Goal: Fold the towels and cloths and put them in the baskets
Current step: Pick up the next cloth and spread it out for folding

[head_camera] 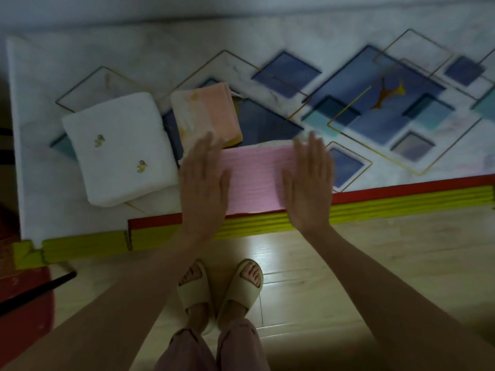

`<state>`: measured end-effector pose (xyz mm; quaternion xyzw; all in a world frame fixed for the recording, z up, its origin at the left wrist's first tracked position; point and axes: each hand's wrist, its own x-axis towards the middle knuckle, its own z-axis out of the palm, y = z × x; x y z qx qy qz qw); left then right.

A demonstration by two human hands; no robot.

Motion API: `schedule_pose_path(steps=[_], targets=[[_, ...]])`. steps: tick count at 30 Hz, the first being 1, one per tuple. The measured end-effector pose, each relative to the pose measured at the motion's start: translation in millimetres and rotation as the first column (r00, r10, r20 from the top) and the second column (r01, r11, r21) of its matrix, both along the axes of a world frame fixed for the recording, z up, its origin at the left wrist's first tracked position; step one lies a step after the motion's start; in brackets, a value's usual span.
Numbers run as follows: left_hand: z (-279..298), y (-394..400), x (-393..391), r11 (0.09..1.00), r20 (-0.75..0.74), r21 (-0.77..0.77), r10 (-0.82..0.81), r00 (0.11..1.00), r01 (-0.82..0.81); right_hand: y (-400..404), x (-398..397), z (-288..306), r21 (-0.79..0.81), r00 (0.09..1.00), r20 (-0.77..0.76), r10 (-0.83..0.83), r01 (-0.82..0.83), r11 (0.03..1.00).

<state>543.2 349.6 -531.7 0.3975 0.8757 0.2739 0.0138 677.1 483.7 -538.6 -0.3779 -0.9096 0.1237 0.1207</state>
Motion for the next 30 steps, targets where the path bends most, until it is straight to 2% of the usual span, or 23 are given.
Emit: schedule_pose_path(steps=[2,5,10,13,15,18,21,24,27,30], targets=[[-19,-3,7,0.96,-0.048,-0.185,-0.221,0.974,0.209,-1,1,-21,-0.041,0.981,0.088,0.175,-0.172,0.984],[-43,-7,-4,0.893,-0.033,-0.392,-0.254,0.967,0.221,14,-5,-44,-0.028,0.949,0.206,0.239,-0.238,0.971],[-53,-5,-10,0.888,-0.054,-0.417,-0.237,0.97,0.194,39,-10,-54,0.01,0.924,0.229,0.307,-0.317,0.948],[-50,-4,-10,0.854,-0.013,-0.474,-0.249,0.969,0.213,39,-12,-49,-0.074,0.906,0.287,0.312,-0.304,0.95],[-35,-3,-16,0.793,0.063,-0.548,-0.278,0.958,0.266,38,-13,-32,-0.164,0.902,0.322,0.289,-0.247,0.955],[9,9,-24,0.658,0.134,-0.675,-0.334,0.933,0.333,28,4,14,-0.289,0.958,0.261,0.121,-0.042,0.956],[82,32,-14,0.616,0.18,-0.67,-0.407,0.895,0.415,13,47,78,-0.412,0.975,0.212,-0.068,0.153,0.898],[168,53,12,0.538,0.259,-0.654,-0.501,0.826,0.532,7,100,154,-0.473,0.93,0.264,-0.257,0.357,0.805],[253,77,70,0.39,0.374,-0.617,-0.619,0.691,0.683,5,171,244,-0.46,0.835,0.229,-0.501,0.546,0.7],[320,108,141,0.269,0.384,-0.587,-0.738,0.555,0.764,3,243,320,-0.438,0.757,0.233,-0.61,0.642,0.629]])
